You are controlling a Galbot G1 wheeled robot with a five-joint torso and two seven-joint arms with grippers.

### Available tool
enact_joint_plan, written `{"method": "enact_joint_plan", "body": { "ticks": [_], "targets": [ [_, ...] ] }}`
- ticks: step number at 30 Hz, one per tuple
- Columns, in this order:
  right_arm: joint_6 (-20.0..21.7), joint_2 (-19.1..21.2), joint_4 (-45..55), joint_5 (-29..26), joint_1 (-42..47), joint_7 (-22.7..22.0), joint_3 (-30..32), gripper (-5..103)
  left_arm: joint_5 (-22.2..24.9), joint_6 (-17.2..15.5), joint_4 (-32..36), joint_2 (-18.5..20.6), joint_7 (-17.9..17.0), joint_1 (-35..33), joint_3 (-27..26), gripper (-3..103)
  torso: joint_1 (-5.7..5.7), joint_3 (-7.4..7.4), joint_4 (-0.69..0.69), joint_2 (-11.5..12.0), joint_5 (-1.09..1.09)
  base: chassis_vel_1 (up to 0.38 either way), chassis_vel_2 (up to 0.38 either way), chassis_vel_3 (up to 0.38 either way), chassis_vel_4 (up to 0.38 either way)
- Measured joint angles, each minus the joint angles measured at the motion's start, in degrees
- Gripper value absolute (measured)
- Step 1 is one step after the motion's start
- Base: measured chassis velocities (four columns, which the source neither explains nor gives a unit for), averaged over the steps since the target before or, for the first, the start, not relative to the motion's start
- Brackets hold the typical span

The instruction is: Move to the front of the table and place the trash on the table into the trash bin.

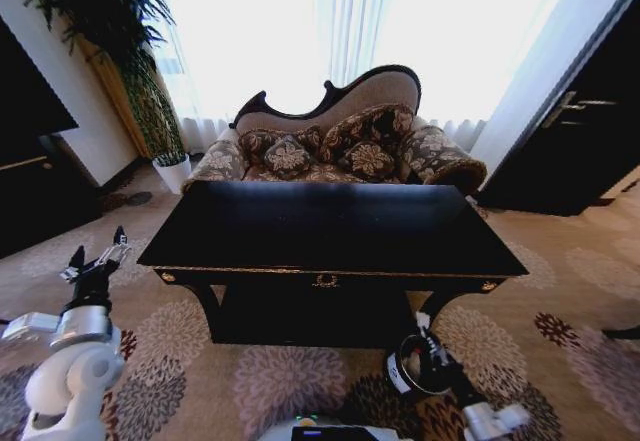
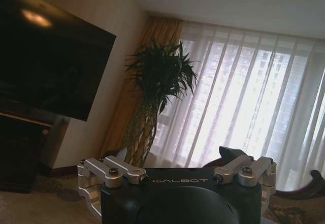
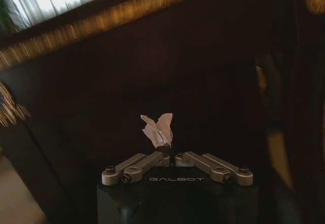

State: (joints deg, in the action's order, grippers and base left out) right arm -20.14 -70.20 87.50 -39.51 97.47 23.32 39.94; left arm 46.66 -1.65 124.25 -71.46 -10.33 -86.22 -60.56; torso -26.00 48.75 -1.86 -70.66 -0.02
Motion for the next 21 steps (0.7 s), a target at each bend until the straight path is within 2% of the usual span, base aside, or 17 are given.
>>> {"method": "enact_joint_plan", "body": {
  "ticks": [3, 8, 13, 15, 17, 21],
  "targets": [
    [-0.21, 0.33, -4.61, 6.73, -4.24, -7.48, -3.24, 0, 0.15, 0.00, 0.34, 0.55, 0.00, -0.69, -1.24, 100, 0.00, 0.00, 0.00, 0.00, 0.01, 0.000, 0.000, 0.000, 0.000],
    [-0.01, 1.33, -9.51, 10.25, -8.55, -11.93, -5.83, 0, 0.13, 0.00, 0.63, 1.12, 0.00, -1.34, -2.02, 100, -0.01, 0.00, 0.01, 0.00, 0.01, 0.000, 0.000, 0.000, 0.000],
    [3.89, 2.29, -17.23, 12.89, -14.27, -19.42, -8.45, 0, -0.72, -0.36, 1.38, 1.70, -0.07, -2.41, -2.67, 100, -0.01, 0.00, 0.00, 0.00, 0.01, 0.000, 0.000, 0.000, 0.000],
    [4.50, 2.51, -19.04, 13.76, -15.36, -20.80, -8.68, 0, -0.86, -0.54, 1.61, 1.73, -0.18, -2.64, -2.91, 100, -0.01, 0.00, 0.01, 0.00, 0.02, 0.000, 0.000, 0.000, 0.000],
    [4.87, 3.50, -24.04, 17.13, -17.97, -22.93, -9.24, 0, -1.07, -0.90, 2.14, 1.76, -0.42, -3.21, -3.62, 100, -0.01, 0.00, 0.00, 0.00, 0.01, 0.000, 0.000, 0.000, 0.000],
    [4.58, 5.19, -30.68, 21.35, -21.62, -23.95, -10.17, 0, -1.17, -1.08, 2.53, 1.83, -0.58, -3.97, -4.78, 100, 0.00, 0.01, -0.01, 0.00, 0.01, 0.000, 0.000, 0.000, 0.000]
  ]
}}
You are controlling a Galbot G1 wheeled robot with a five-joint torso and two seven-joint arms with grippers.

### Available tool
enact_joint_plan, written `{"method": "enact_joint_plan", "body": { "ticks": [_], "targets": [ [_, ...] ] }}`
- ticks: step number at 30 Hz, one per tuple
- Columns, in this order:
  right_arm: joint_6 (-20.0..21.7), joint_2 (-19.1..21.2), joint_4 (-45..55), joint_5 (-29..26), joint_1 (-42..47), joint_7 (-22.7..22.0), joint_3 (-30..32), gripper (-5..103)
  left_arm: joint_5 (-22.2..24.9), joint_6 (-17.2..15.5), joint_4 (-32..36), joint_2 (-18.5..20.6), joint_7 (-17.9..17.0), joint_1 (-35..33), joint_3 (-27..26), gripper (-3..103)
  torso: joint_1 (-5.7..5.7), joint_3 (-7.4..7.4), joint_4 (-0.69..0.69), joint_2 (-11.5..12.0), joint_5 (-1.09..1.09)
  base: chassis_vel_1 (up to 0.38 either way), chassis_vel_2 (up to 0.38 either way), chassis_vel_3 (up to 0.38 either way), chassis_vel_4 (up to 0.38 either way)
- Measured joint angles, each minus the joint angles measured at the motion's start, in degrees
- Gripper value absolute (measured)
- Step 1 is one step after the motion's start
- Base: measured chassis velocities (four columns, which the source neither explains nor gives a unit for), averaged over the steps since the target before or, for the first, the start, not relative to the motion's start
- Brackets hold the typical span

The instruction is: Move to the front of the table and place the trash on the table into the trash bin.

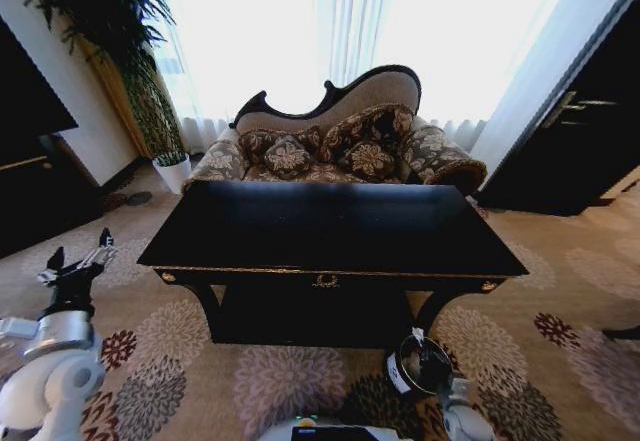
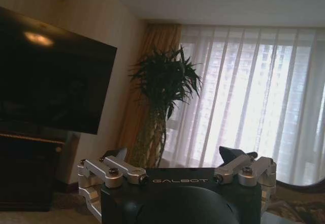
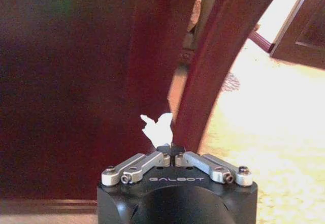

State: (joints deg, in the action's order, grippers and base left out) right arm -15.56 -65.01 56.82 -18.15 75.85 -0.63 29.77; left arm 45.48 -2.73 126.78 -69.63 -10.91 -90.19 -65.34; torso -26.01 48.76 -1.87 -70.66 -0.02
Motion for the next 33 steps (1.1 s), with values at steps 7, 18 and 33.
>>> {"method": "enact_joint_plan", "body": {
  "ticks": [7, 18, 33],
  "targets": [
    [4.32, 2.08, -15.06, -0.67, -8.92, -1.38, -2.58, 0, -0.06, -0.07, 0.19, 0.45, -0.11, -1.68, -2.50, 100, 0.00, 0.00, 0.00, 0.00, 0.01, 0.000, 0.000, 0.000, 0.000],
    [8.47, 2.20, -22.56, -6.58, -12.91, -1.41, -4.43, 0, -0.51, -0.07, 1.06, -0.60, -0.11, -2.50, -3.37, 100, 0.00, 0.00, 0.00, 0.00, 0.00, 0.000, 0.000, 0.000, 0.000],
    [7.44, -2.47, -21.09, -4.55, -12.46, 0.93, -5.20, 0, -1.06, -0.16, 2.94, -1.52, -0.25, -3.28, -3.38, 100, 0.00, -0.01, 0.01, 0.00, 0.00, 0.000, 0.000, 0.000, 0.000]
  ]
}}
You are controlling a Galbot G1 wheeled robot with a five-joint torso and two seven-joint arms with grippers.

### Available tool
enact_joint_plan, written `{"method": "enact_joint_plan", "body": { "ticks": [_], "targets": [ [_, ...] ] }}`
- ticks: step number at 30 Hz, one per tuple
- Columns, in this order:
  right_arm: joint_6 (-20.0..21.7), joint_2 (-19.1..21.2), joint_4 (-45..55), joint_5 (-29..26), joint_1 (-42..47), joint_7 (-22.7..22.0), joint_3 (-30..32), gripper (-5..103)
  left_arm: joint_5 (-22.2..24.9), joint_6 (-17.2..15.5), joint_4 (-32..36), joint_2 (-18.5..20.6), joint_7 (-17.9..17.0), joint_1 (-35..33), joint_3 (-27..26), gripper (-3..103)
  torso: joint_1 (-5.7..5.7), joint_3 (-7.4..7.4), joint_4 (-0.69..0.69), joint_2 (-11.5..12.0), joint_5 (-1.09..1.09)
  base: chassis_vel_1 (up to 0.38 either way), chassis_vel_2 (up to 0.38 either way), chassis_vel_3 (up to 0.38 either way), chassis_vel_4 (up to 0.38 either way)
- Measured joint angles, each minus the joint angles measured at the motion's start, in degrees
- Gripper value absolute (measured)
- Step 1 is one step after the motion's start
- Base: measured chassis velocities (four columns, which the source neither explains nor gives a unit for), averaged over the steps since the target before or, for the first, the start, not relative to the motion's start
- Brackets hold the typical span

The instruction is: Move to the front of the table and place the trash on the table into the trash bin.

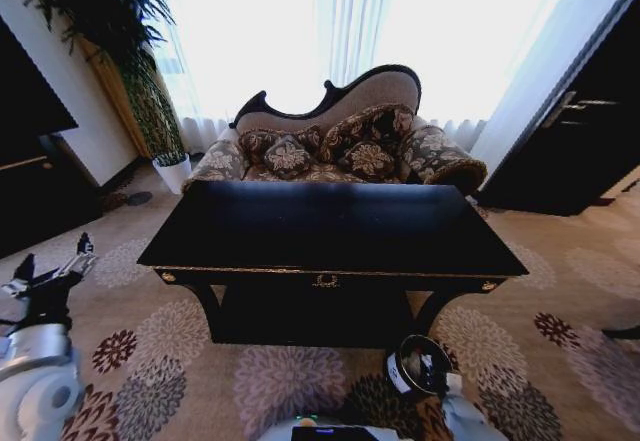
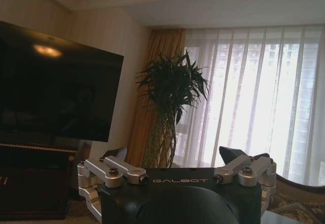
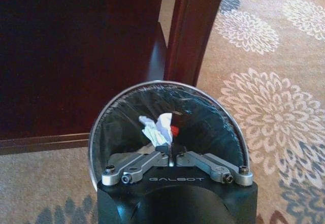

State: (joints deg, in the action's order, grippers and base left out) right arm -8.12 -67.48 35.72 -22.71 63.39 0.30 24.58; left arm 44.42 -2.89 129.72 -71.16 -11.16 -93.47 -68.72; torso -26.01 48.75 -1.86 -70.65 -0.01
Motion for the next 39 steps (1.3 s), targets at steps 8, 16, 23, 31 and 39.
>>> {"method": "enact_joint_plan", "body": {
  "ticks": [8, 16, 23, 31, 39],
  "targets": [
    [0.00, 0.59, 0.57, 0.39, 0.10, -0.51, 0.14, 27, 0.24, 0.00, -0.56, 0.34, -0.04, 0.48, 0.16, 100, 0.00, 0.00, 0.00, 0.00, -0.01, 0.000, 0.000, 0.000, 0.000],
    [0.02, 0.61, 2.96, 0.22, 1.63, -0.44, 0.31, 60, 0.18, 0.01, -1.44, 0.08, -0.07, 1.26, 1.12, 100, 0.00, 0.00, 0.01, 0.00, -0.01, 0.000, 0.000, 0.000, 0.000],
    [-2.80, 0.24, 11.82, 1.72, 7.86, 5.09, 0.06, 82, 0.29, 0.01, -1.70, -0.23, -0.44, 1.84, 1.62, 100, 0.00, 0.00, -0.01, 0.00, 0.01, 0.000, 0.000, 0.000, 0.000],
    [-6.80, -0.51, 32.66, 0.84, 19.99, 11.17, 1.45, 100, -0.33, -0.01, -1.57, -1.29, -0.57, 3.42, 4.98, 100, 0.00, -0.01, 0.00, 0.00, 0.00, 0.000, 0.000, 0.000, 0.000],
    [-5.11, -3.03, 52.18, -5.93, 31.72, 12.65, 5.35, 100, -0.42, -0.02, -1.96, -2.39, -0.57, 4.40, 6.10, 100, 0.01, 0.00, -0.01, 0.00, 0.00, 0.000, 0.000, 0.000, 0.000]
  ]
}}
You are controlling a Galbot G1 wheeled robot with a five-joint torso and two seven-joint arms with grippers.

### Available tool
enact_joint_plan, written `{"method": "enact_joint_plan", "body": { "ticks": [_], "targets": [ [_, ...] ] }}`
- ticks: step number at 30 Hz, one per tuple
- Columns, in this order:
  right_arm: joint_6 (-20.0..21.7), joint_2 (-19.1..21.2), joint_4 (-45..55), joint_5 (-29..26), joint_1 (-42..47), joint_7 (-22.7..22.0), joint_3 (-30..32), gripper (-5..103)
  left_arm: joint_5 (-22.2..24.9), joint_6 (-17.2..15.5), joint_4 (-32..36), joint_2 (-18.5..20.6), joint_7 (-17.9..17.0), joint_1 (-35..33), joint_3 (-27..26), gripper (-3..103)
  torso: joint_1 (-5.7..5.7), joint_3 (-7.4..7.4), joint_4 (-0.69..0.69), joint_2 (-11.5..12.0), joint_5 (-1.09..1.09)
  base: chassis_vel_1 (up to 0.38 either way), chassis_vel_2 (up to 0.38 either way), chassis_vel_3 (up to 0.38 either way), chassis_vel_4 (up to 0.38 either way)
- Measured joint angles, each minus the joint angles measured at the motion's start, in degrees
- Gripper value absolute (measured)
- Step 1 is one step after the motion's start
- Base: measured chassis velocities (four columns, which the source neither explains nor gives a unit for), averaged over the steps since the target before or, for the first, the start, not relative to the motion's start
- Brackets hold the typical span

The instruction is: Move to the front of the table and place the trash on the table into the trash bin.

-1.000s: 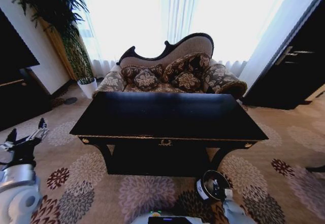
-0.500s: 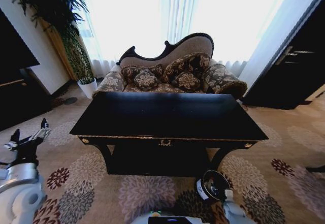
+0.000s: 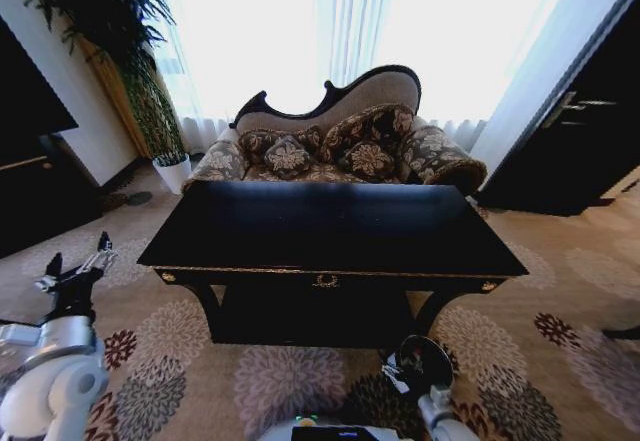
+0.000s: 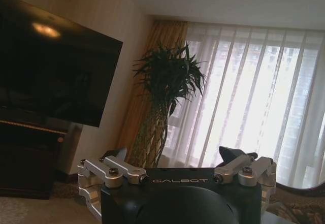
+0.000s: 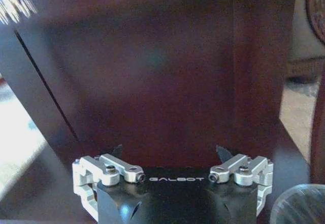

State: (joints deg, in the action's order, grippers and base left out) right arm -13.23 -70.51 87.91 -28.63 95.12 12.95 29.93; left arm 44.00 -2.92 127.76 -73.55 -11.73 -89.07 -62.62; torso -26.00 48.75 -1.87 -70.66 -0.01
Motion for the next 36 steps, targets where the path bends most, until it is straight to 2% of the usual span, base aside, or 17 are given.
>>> {"method": "enact_joint_plan", "body": {
  "ticks": [2, 4, 7, 13, 18, 19, 22, 28, 30, 36],
  "targets": [
    [0.13, -0.27, 1.83, -0.45, 0.84, 0.07, 0.37, 100, -0.04, 0.00, 0.04, -0.11, 0.01, 0.04, 0.09, 100, 0.00, 0.00, 0.00, 0.00, -0.01, 0.000, 0.000, 0.000, 0.000],
    [0.84, -1.06, 8.82, -2.36, 3.31, 0.21, 1.18, 100, -0.15, 0.00, 0.28, -0.46, 0.03, 0.01, 0.02, 100, -0.01, 0.00, 0.01, 0.00, 0.00, 0.000, 0.000, 0.000, 0.000],
    [1.35, -1.30, 13.90, -3.60, 4.71, 0.20, 1.47, 100, -0.18, 0.00, 0.50, -0.75, 0.04, -0.21, -0.39, 100, 0.00, 0.00, 0.01, 0.00, -0.01, 0.000, 0.000, 0.000, 0.000],
    [1.60, -1.36, 21.28, -5.06, 6.59, 0.06, 3.06, 100, -0.17, 0.00, 1.15, -0.80, 0.05, -0.50, -0.66, 100, 0.00, 0.00, 0.01, 0.00, 0.00, 0.000, 0.000, 0.000, 0.000],
    [3.70, -1.34, 33.41, -9.31, 7.41, -1.97, 7.23, 100, 0.64, 0.00, 1.60, 0.48, 0.07, -0.81, -1.56, 100, -0.01, 0.00, 0.01, 0.00, 0.00, 0.000, 0.000, 0.000, 0.000],
    [3.70, -1.34, 33.41, -9.31, 7.41, -1.97, 7.23, 100, 0.64, 0.00, 1.60, 0.48, 0.07, -0.81, -1.56, 100, -0.01, 0.00, 0.01, 0.00, 0.00, 0.000, 0.000, 0.000, 0.000],
    [4.21, -0.94, 37.78, -9.94, 6.87, -4.20, 9.10, 100, 1.25, 0.00, 1.95, 0.91, 0.58, -1.14, -2.03, 100, 0.00, 0.00, 0.01, 0.00, 0.00, 0.000, 0.000, 0.000, 0.000],
    [5.14, 1.38, 43.07, -7.52, 3.86, -13.63, 13.32, 100, 1.81, -0.67, 2.84, 1.87, 2.76, -2.30, -2.23, 100, 0.00, 0.01, 0.01, 0.00, 0.00, 0.000, 0.000, 0.000, 0.000],
    [5.24, 1.91, 43.28, -7.21, 3.41, -14.14, 14.02, 100, 1.96, -0.94, 2.99, 2.20, 2.79, -2.34, -2.31, 100, 0.00, 0.00, 0.01, 0.00, 0.01, 0.000, 0.000, 0.000, 0.000],
    [5.29, 7.09, 43.72, -7.08, -0.74, -15.73, 18.08, 100, 3.32, -2.01, 4.43, 4.63, 2.84, -2.60, -3.30, 100, -0.01, 0.01, 0.01, 0.00, 0.01, 0.000, 0.000, 0.000, 0.000]
  ]
}}
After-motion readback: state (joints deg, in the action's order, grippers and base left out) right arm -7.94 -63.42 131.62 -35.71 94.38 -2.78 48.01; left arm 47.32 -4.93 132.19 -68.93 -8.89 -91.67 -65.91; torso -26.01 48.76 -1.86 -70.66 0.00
